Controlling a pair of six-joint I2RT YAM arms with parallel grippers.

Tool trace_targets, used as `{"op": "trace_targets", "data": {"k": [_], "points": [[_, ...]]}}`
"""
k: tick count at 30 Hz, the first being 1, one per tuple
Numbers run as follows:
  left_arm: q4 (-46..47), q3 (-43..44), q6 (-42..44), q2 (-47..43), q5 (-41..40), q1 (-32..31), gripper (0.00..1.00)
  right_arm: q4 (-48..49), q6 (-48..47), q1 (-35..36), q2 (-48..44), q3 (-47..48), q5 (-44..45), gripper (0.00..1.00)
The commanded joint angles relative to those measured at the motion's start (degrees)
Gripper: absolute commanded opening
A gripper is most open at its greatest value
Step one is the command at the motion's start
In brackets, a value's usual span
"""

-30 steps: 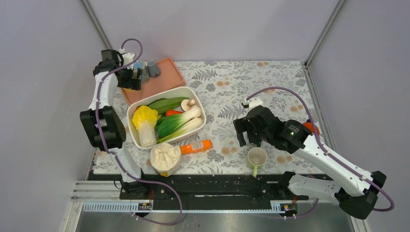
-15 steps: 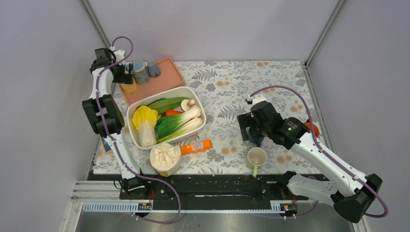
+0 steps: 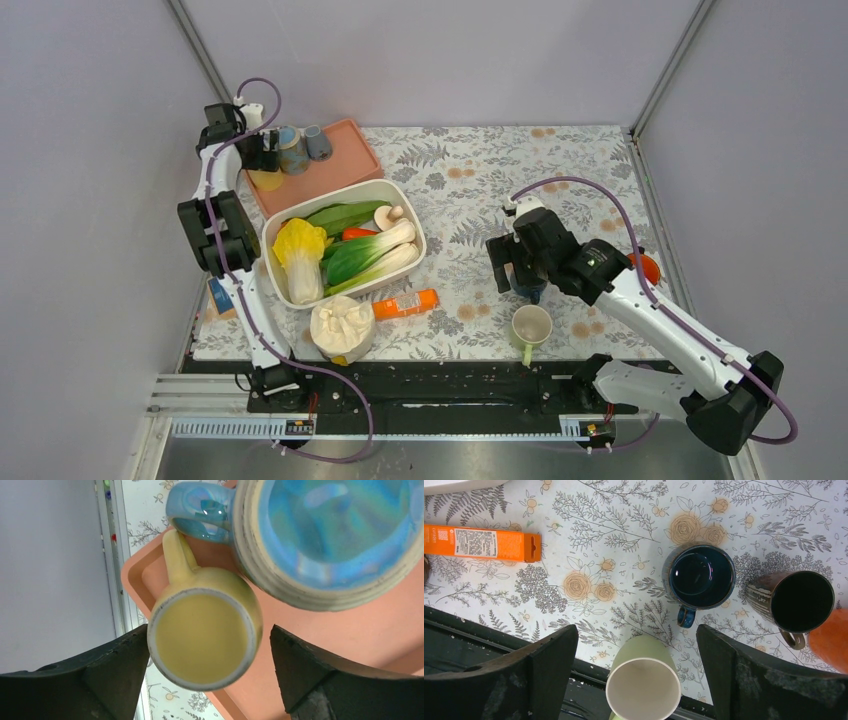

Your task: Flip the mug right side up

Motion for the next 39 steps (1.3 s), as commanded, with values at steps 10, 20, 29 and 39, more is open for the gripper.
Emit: {"op": "trace_targets", "data": {"k": [10, 20, 29, 39], "points": [[5.91, -1.62, -1.03, -0.76, 0.99, 0.13, 0.00, 2.45, -1.20, -0.34, -1.18, 1.99, -1.32, 0.98], [7.76, -16.86, -0.01, -11.02, 3.38, 0.19, 0.00, 3.92, -2.03, -0.34, 0.01, 6.59, -0.82, 0.98], [5.47, -20.31, -1.39, -16.96, 9.61, 0.22, 0.00, 6.58, -0.53, -0.34, 2.70, 5.76, -2.64, 0.97], [4.86, -20.34, -5.17, -18.22, 13.99, 0.15, 0.00, 9.72, -0.64, -0.34, 3.65, 4.38, -4.95, 0.97]]}}
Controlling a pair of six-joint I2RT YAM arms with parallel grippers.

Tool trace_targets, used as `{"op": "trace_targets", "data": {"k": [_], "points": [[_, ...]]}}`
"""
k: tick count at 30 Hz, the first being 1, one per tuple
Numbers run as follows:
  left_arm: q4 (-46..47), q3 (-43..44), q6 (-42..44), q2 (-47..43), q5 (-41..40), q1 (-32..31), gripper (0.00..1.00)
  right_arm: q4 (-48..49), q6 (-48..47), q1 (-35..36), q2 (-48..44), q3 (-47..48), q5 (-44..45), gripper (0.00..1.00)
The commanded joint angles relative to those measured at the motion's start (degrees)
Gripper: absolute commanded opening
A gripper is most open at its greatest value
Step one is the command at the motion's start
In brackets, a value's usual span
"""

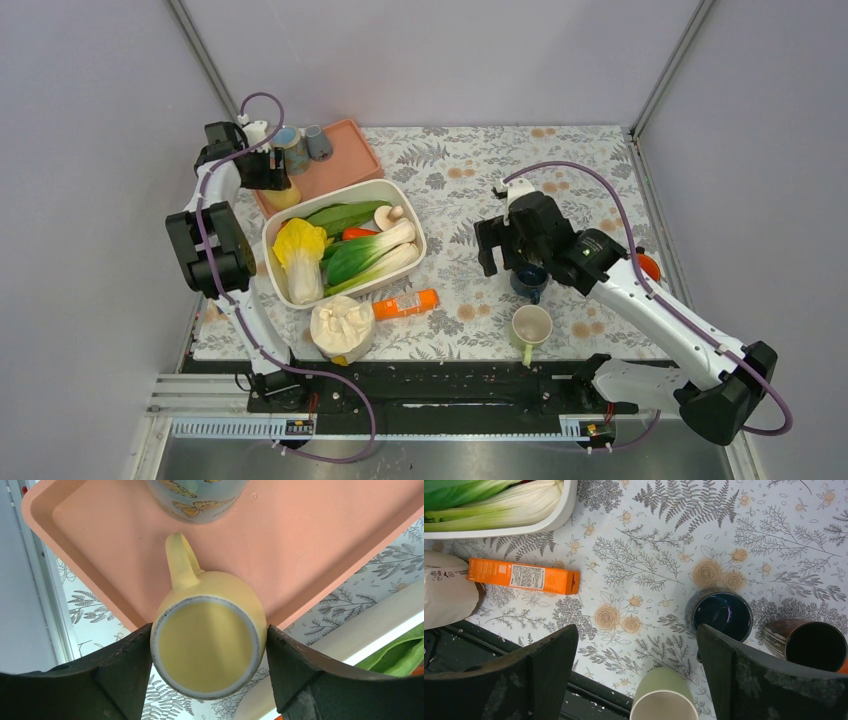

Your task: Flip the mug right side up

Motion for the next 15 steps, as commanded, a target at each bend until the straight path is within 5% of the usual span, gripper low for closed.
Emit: {"op": "trace_targets", "data": {"k": [1, 15], "points": [[1.49, 1.56, -3.72, -3.72, 5.71, 0.02, 0.00, 4.05, 0.22, -0.32, 0.34, -0.42, -2.20, 0.97], [2.59, 3.49, -9.87, -4.83, 4.44, -3.32, 0.00, 10.10, 0.13, -0.29, 3.90, -0.75, -6.83, 0.97]]}}
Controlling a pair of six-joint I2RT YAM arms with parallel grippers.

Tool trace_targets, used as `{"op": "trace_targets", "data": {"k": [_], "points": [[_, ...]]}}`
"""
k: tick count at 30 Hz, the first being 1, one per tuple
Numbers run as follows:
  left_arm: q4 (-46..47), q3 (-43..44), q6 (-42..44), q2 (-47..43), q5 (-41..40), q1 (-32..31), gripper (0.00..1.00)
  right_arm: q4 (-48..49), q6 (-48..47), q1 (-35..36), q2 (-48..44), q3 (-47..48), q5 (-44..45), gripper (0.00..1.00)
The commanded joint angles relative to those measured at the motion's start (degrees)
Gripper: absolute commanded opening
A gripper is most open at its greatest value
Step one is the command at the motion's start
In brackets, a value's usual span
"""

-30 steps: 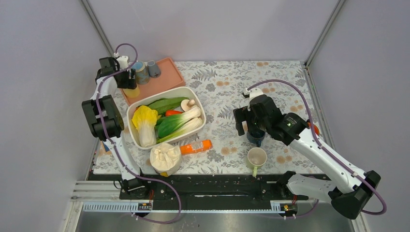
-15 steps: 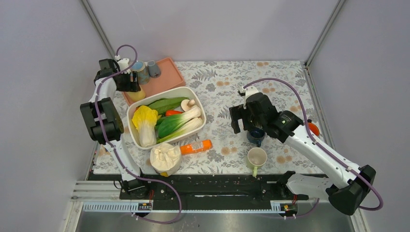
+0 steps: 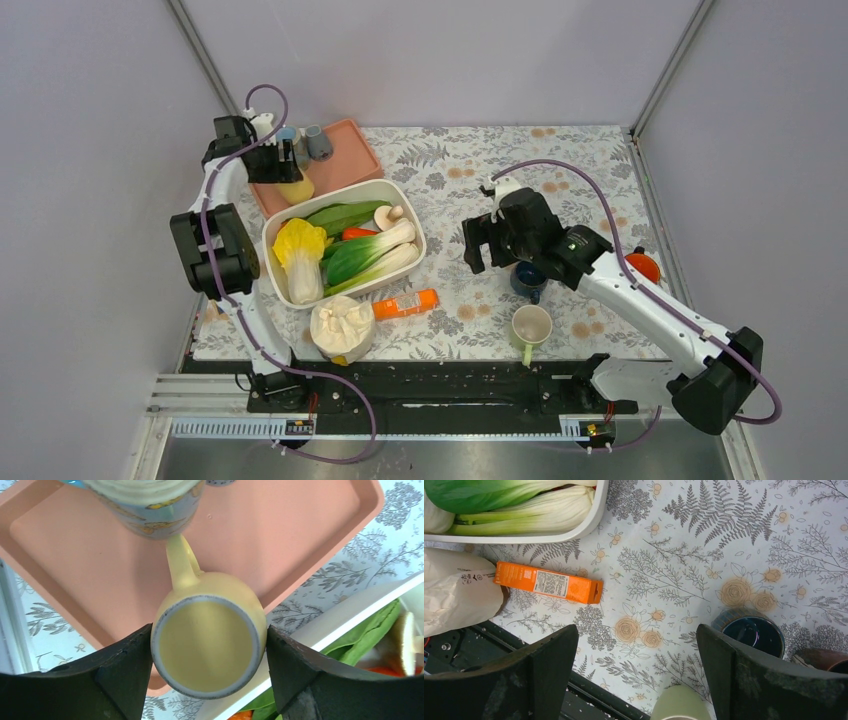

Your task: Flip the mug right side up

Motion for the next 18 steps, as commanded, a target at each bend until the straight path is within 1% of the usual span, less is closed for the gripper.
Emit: {"op": "trace_targets", "data": {"k": [1, 12, 18], "points": [[2.10, 3.81, -3.75, -2.95, 2.58, -0.54, 0.00, 4.03, 0.06, -0.27, 0.55, 0.11, -2.00, 0.97], [1.67, 6.51, -6.87, -2.03, 3.51, -2.82, 0.00, 4.96, 0.07, -0.29, 1.31, 0.02, -2.93, 0.97], [1.40, 8.63, -9.52, -2.12, 3.31, -3.18, 0.00, 7.47, 0.95, -0.31, 3.22, 0.84, -5.55, 0.97]]}}
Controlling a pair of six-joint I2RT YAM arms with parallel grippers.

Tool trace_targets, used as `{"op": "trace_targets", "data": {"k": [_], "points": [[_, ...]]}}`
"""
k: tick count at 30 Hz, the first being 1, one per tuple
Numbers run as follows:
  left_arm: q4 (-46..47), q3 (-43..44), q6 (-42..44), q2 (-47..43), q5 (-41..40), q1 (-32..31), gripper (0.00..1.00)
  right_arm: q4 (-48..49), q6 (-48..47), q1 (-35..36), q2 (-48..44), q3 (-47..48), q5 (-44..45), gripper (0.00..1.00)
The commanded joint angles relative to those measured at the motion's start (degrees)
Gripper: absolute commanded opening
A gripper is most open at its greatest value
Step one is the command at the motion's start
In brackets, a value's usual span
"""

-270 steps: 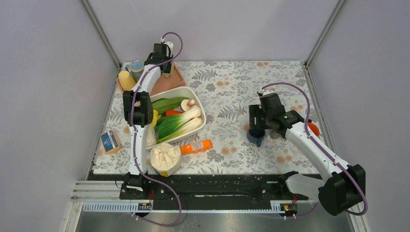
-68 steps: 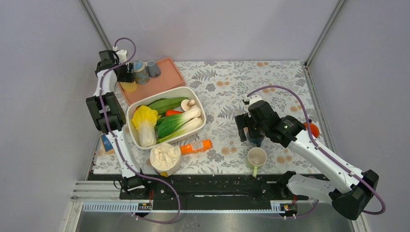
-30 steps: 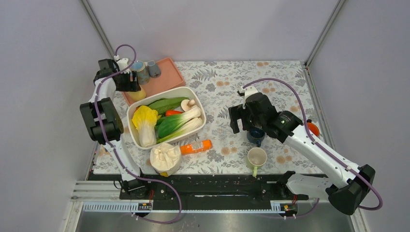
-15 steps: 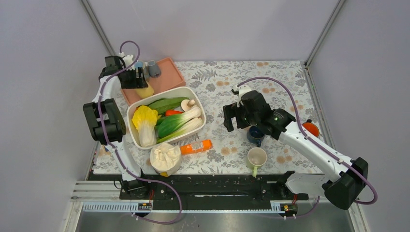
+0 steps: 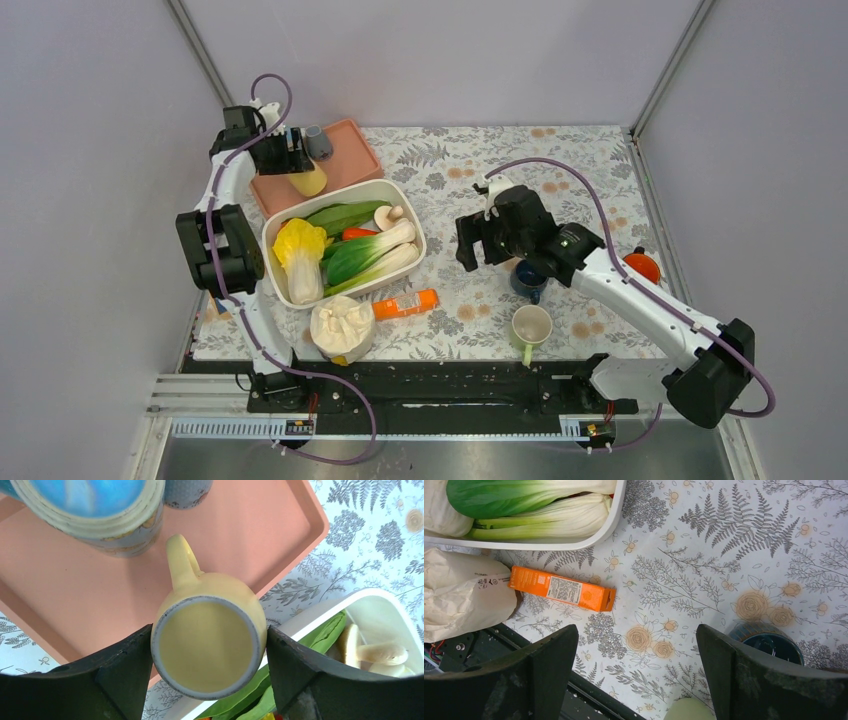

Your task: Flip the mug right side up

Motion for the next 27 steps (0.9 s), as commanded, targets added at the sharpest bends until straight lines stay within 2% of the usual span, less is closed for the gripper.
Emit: {"op": "trace_targets", "data": {"k": [1, 9, 14, 27], "points": [[3.41, 5.81, -3.40, -2.16, 2.72, -0.14, 0.00, 4.69, 0.92, -0.24, 1.56, 0.96, -3.19, 0.97], [1.94, 7.47, -6.39, -3.60, 5.40, -0.88, 0.00, 7.66, 2.36, -0.26, 4.49, 2.26, -5.26, 0.96], [1.17, 6.07, -8.84, -7.14, 10.10, -1.41, 0.00, 10.74, 4.01, -0.28, 5.06, 2.18, -7.18, 0.96], [2.53, -9.25, -13.74, -19.60, 20.15, -4.55, 0.00, 28.82, 12.45, 1.72, 10.99, 0.87, -13.11, 0.97]]}}
